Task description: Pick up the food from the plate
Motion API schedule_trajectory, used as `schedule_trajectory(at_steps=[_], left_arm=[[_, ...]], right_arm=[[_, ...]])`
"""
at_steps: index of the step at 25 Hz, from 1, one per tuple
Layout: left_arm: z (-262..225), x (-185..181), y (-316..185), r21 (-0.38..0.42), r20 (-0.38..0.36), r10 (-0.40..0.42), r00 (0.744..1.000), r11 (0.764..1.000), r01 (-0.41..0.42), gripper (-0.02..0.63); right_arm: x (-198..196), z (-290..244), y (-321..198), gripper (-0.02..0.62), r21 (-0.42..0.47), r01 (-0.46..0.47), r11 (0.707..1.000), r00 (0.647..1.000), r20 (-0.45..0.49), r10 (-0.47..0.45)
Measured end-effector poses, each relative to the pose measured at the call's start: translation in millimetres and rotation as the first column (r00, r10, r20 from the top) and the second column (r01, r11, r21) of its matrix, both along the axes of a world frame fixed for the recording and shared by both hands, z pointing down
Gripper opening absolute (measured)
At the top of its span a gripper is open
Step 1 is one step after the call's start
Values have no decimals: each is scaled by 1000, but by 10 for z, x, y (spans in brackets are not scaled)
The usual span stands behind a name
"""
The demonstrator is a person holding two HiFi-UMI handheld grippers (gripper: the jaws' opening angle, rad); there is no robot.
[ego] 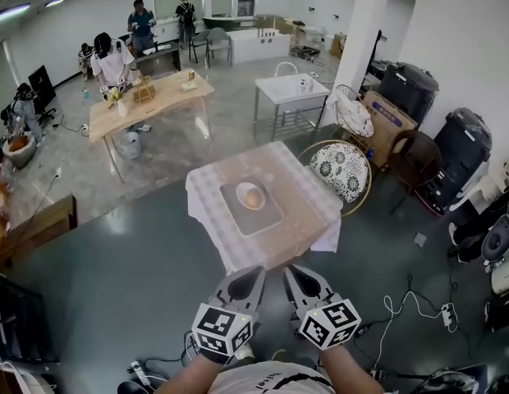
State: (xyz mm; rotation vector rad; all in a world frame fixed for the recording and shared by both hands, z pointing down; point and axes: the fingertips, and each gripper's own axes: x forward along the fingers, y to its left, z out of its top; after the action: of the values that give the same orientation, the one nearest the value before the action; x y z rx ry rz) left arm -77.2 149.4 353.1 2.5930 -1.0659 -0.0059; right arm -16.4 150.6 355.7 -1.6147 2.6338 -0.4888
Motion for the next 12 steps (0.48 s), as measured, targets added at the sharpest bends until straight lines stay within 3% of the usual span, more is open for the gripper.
schedule_trajectory(at_steps=[12], left_arm=[[79, 13, -239, 3, 6, 19, 1000, 1000, -19, 5]], right_arm=[[-36, 65, -217, 17, 1, -6, 1000, 1000, 13, 6]])
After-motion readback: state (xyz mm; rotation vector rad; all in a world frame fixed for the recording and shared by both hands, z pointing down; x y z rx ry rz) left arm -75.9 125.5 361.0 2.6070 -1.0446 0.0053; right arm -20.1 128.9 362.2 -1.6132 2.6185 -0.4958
